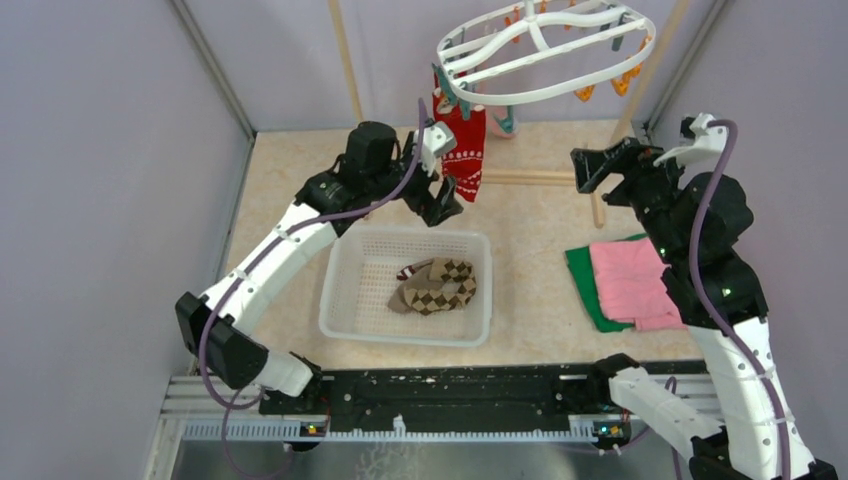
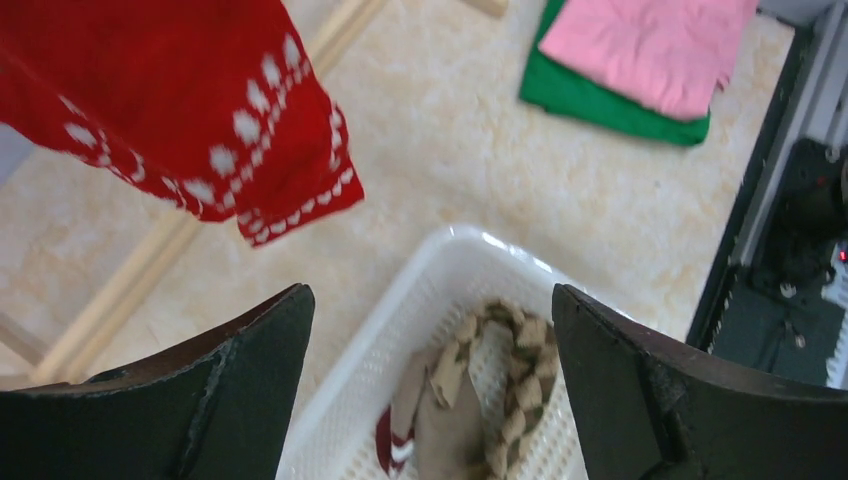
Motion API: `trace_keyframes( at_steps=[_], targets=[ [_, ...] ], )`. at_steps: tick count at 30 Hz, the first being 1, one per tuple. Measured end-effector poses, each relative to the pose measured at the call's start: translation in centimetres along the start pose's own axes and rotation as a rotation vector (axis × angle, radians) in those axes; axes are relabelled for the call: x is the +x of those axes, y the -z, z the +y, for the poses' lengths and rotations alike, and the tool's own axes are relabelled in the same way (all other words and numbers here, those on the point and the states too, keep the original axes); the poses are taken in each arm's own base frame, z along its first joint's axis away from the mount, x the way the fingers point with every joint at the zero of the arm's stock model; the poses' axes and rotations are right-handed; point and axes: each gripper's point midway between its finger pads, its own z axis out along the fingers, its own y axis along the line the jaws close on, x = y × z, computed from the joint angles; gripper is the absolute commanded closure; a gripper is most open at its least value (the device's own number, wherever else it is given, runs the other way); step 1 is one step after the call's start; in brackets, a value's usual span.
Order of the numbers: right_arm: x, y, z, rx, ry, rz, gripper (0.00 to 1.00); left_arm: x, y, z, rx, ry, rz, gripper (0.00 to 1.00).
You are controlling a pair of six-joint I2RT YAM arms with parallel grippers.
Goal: Remove the socks clipped to the hanger
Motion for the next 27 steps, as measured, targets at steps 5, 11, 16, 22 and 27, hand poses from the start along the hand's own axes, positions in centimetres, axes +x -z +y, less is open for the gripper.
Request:
trace_keyframes(
  at_steps=[5, 11, 16, 22, 27],
  targets=[
    [2.3, 1.2, -0.5, -0.007, -0.013, 0.048, 0.08, -3.7, -2.6, 2.7, -0.037, 0.037, -0.087, 0.15],
    [3.0, 2.0, -0.4, -0.023, -0.016, 0.071, 0.08, -3.5, -3.5, 8.9, -0.167, 0.157, -0.130, 0.15],
    [3.3, 1.8, 0.0, -0.046, -0.024, 0.090, 0.08, -3.5, -3.4, 11.1, -0.158, 0.209, -0.172, 0.20],
    [3.9, 1.4, 0.4, -0.064, -0.036, 0.115, 0.07, -4.1, -4.7, 8.9, -0.013, 0.185, -0.195, 0.74],
    [4.1, 1.9, 1.4, -0.122, -0.044, 0.125, 0.07, -3.9, -5.4, 8.5, 0.034, 0.153, -0.201, 0.95]
  ],
)
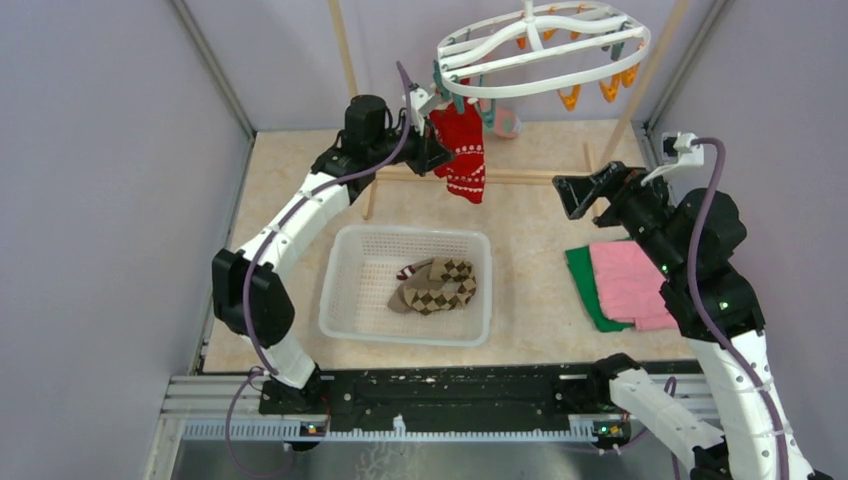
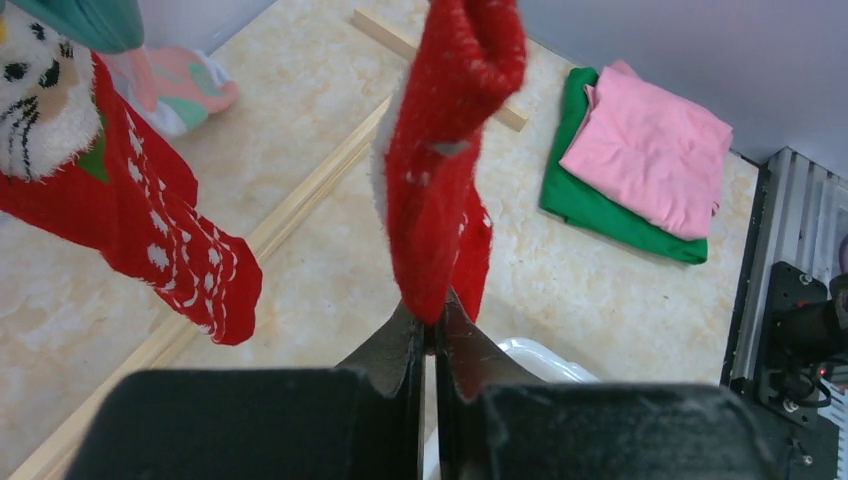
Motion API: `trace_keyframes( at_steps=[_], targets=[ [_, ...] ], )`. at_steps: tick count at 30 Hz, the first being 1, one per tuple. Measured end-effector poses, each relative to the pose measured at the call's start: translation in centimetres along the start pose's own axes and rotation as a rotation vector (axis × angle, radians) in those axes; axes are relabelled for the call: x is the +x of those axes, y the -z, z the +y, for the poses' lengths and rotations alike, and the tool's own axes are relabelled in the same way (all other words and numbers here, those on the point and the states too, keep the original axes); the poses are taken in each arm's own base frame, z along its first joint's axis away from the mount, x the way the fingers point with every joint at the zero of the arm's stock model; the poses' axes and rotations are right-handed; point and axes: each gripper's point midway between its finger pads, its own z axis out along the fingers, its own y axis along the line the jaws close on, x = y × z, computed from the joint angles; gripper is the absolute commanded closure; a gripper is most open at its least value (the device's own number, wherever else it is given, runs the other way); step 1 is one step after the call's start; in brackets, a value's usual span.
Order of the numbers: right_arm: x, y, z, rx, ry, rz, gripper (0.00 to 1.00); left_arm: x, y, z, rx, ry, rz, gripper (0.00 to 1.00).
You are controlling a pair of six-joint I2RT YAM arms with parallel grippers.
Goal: Remove the socks clipped to the hanger
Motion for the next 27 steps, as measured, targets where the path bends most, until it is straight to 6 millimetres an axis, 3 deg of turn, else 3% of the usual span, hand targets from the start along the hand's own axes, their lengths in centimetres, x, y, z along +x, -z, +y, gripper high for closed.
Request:
trace_keyframes(
  at_steps=[6, 13, 16, 21, 27],
  targets=[
    [2.6, 0.3, 0.5, -0.083, -0.007, 0.025, 0.06, 0.1, 0.3, -1.2, 0.033, -0.017, -0.005, 1.00],
    [10.5, -2.6, -1.2, -0.120, -0.080, 0.141, 0.01, 0.0, 0.6, -5.3, 0.069, -0.043, 0.023, 1.00],
    [12.6, -4.2, -1.3, -0.121, -0.085, 0.183, 0.01, -0.2, 0.4, -6.9, 0.087, -0.040, 0.037, 1.00],
    [13.9, -6.1, 1.0, -0.175, -0.028, 0.210, 0.01, -1.3, 0.3, -8.6, 0.110, -0.011, 0.034, 1.00],
    [13.4, -8.7, 2.1, -0.188, 0.049, 0.187, 0.02, -2.9, 0.4, -10.2, 0.135, 0.010, 0.005, 1.00]
  ],
)
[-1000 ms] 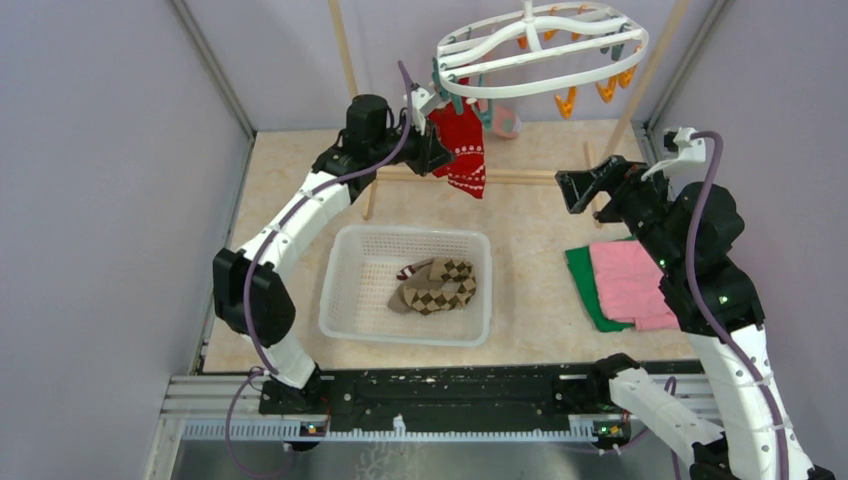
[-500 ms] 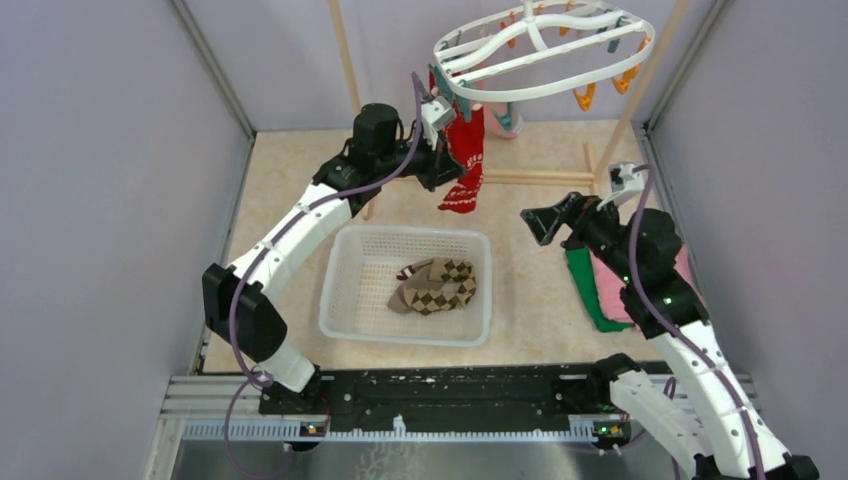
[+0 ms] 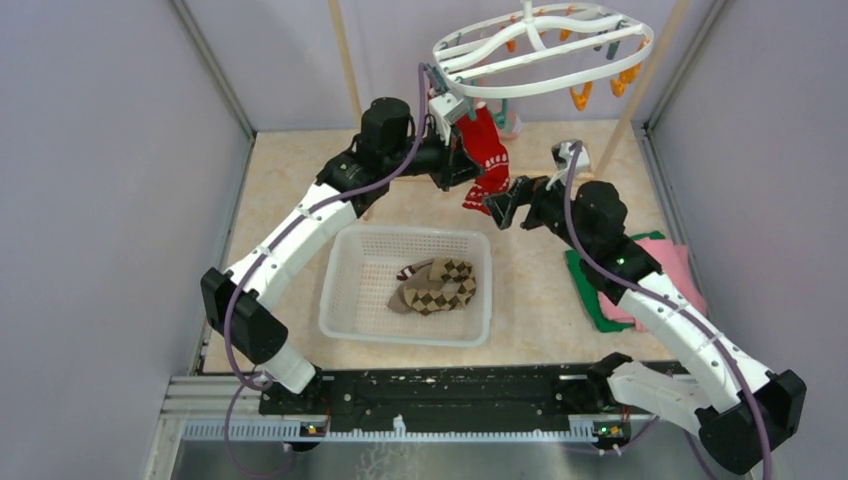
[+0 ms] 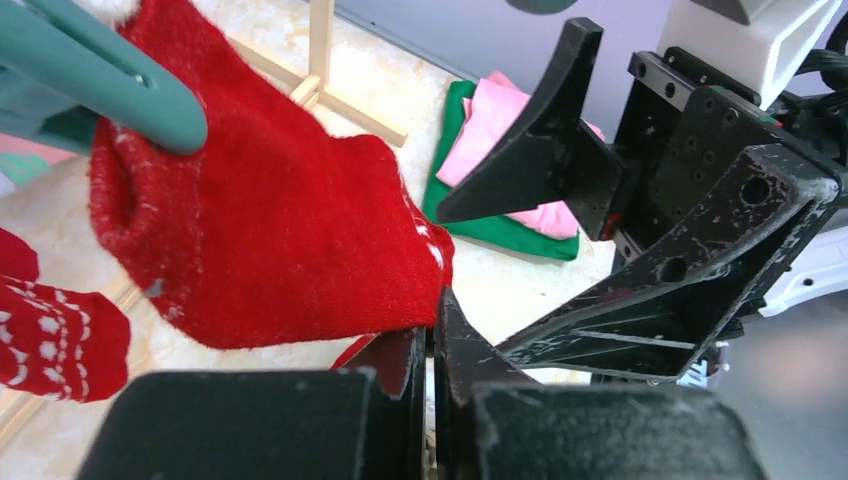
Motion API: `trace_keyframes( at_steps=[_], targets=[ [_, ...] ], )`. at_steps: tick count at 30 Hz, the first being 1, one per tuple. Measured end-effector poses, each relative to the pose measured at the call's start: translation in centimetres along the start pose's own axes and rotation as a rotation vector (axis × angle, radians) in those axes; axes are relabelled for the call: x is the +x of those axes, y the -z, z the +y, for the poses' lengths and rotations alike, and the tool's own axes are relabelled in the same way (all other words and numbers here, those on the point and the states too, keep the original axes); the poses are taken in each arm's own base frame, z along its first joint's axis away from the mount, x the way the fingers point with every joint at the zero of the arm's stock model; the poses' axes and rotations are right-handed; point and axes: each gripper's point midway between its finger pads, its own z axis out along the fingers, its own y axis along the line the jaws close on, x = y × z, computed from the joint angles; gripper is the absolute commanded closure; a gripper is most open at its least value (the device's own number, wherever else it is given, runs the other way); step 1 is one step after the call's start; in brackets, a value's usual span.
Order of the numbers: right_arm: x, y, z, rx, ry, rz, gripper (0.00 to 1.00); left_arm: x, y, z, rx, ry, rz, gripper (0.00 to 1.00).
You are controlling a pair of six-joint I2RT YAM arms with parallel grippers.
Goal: Remove the socks clipped to the hanger
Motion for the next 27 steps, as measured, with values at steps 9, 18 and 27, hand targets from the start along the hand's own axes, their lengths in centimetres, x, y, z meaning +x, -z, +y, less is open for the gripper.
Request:
trace_keyframes(
  at_steps=[9, 18, 27],
  targets=[
    [-1.1, -3.3, 2.1, -0.061, 0.114, -0.018, 0.51, 0.4, 0.0, -0.6, 0.019, 0.056, 0.014, 1.00],
    [-1.3, -3.9, 2.1, -0.057, 0.122, -0.026, 1.00, 0.8, 0.4, -0.2, -0.014, 0.078, 0.034, 0.18],
    [-2.9, -1.7, 2.3, -0.044, 0.102, -0.075, 1.00, -0.7, 2.4, 1.5, -0.069, 0.135, -0.004, 0.01]
  ],
)
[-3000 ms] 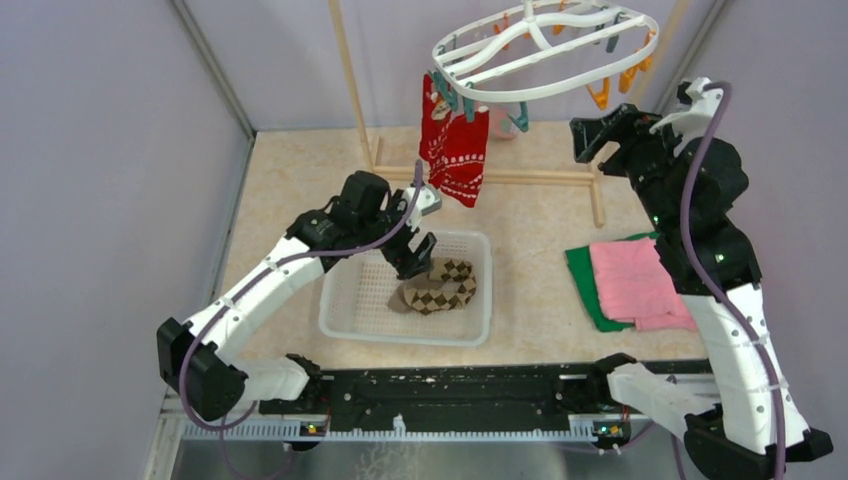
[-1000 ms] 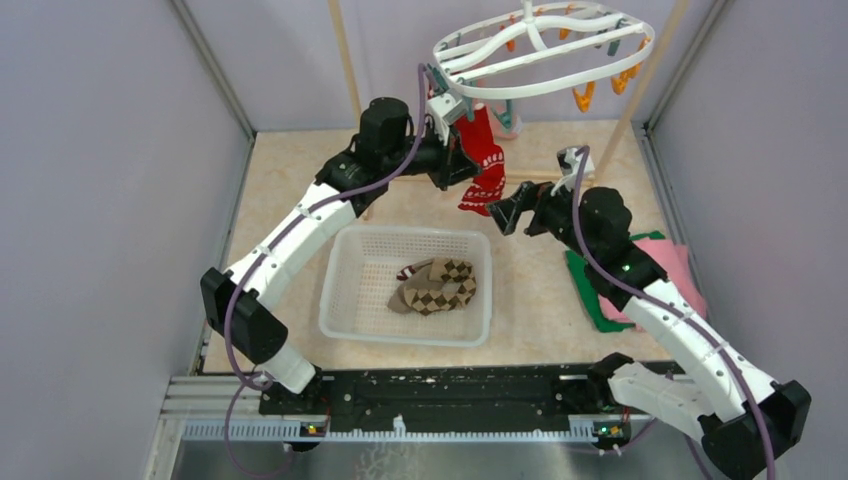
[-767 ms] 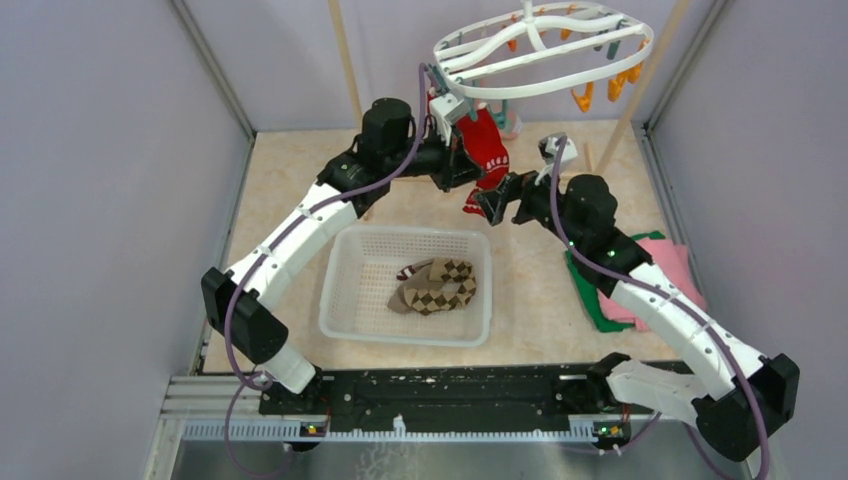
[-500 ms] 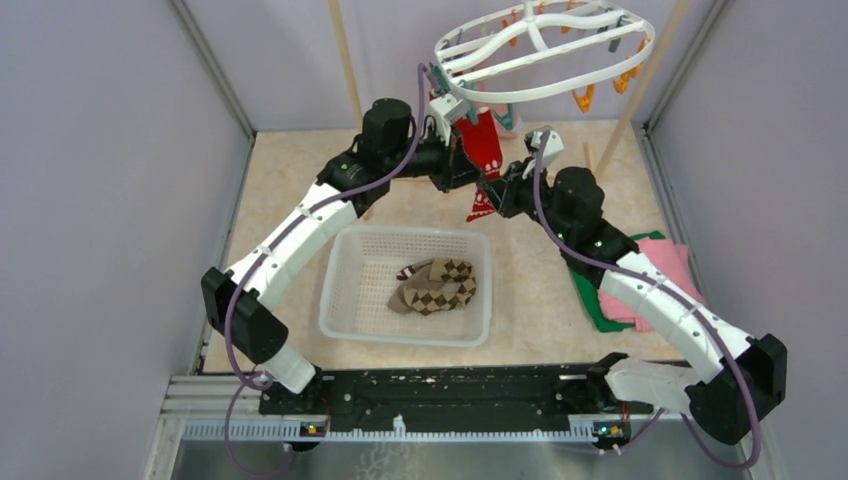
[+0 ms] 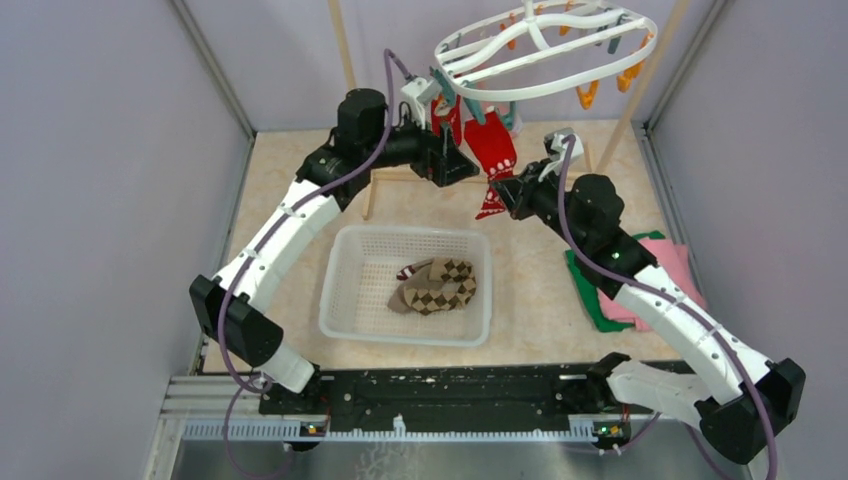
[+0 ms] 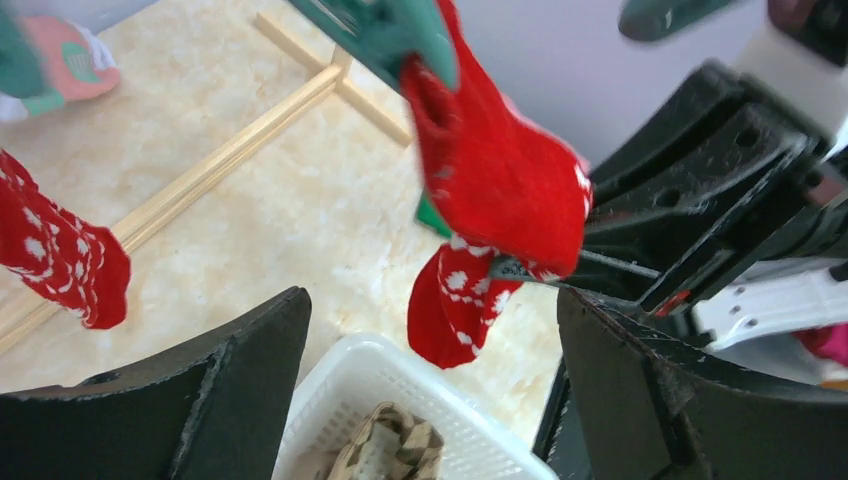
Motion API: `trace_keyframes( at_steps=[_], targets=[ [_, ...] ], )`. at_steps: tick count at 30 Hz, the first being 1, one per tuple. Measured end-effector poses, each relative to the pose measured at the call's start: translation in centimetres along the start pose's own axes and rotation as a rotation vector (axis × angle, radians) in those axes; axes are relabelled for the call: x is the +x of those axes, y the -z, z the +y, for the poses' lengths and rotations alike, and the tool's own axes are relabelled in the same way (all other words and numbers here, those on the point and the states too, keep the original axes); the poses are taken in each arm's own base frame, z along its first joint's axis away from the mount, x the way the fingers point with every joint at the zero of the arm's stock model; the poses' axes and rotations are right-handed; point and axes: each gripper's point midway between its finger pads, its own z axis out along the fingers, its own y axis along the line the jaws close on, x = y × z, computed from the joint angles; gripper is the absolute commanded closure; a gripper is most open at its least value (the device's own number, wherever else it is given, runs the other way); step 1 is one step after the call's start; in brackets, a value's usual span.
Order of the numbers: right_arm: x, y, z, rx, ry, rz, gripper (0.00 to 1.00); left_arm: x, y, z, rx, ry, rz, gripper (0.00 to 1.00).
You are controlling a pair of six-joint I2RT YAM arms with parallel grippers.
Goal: Remove the socks clipped to the hanger
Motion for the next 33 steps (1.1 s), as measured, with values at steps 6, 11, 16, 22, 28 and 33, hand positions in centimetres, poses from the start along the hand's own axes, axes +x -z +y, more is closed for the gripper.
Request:
trace_keyframes(
  at_steps=[6, 11, 16, 22, 28, 33],
  targets=[
    [0.0, 0.6, 0.3, -0.004, -0.042, 0.000, 1.00, -4.2, 1.9, 1.5, 0.054, 0.126, -0.135, 0.01],
    [0.6, 0.6, 0.8, -0.029, -0.087, 0.019, 1.00, -6.8, 2.5, 1.5, 0.095, 0.127, -0.215, 0.05],
    [1.7, 0.2, 1.0, -0.041, -0.121, 0.046, 1.00, -8.8, 1.6, 0.8, 0.131, 0.114, -0.238, 0.06],
    [2.6, -0.3, 1.3, -0.061, -0.150, 0.075, 1.00, -8.5, 0.2, 1.3, 0.142, 0.122, -0.227, 0.09],
    [3.7, -0.9, 1.7, -0.082, -0.172, 0.114, 1.00, -7.6, -1.5, 2.4, 0.137, 0.159, -0.209, 0.19],
    [4.2, -1.4, 2.0, -0.100, -0.183, 0.138, 1.00, -7.9, -2.0, 2.7, 0.137, 0.162, -0.217, 0.28]
  ],
)
